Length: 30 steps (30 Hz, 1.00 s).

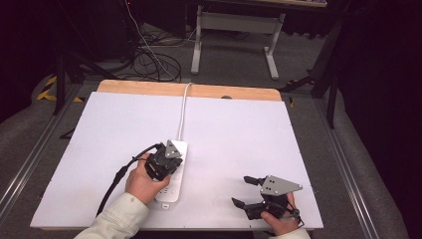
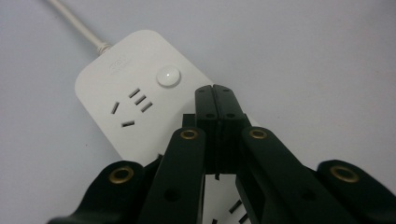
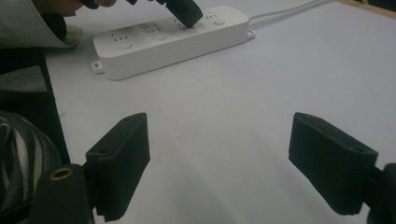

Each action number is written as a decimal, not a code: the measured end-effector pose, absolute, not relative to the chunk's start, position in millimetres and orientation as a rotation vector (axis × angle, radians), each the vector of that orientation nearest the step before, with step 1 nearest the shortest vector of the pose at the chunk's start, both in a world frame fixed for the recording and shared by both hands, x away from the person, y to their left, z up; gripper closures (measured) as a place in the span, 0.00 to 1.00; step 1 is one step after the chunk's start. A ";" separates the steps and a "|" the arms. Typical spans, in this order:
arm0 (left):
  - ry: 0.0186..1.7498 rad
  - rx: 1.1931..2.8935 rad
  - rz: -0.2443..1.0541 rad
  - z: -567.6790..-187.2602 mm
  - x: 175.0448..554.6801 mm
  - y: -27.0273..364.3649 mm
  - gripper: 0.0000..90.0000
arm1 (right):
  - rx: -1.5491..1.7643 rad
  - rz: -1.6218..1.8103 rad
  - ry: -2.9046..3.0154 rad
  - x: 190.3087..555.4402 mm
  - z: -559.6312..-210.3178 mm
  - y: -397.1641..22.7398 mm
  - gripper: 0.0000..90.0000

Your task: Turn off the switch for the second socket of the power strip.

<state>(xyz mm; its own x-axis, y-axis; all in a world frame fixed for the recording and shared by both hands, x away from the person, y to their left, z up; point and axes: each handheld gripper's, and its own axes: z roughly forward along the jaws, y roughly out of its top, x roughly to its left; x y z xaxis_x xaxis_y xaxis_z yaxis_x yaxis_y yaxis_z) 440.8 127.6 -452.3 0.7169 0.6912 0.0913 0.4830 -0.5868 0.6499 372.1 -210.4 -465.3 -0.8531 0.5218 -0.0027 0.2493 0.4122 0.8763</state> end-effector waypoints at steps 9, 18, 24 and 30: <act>0.872 2.255 0.428 -433.3 435.0 138.2 1.00 | 0.673 1.418 2.391 372.3 -465.7 -211.5 0.24; 0.820 2.222 0.437 -422.8 423.7 143.0 1.00 | 0.672 1.411 2.392 372.1 -465.5 -211.5 0.24; 0.810 2.207 0.426 -416.6 420.3 145.6 1.00 | 0.676 1.412 2.391 371.7 -465.6 -212.7 0.24; 0.792 2.185 0.395 -412.7 419.8 147.5 0.93 | 0.676 1.411 2.391 371.6 -465.4 -212.9 0.24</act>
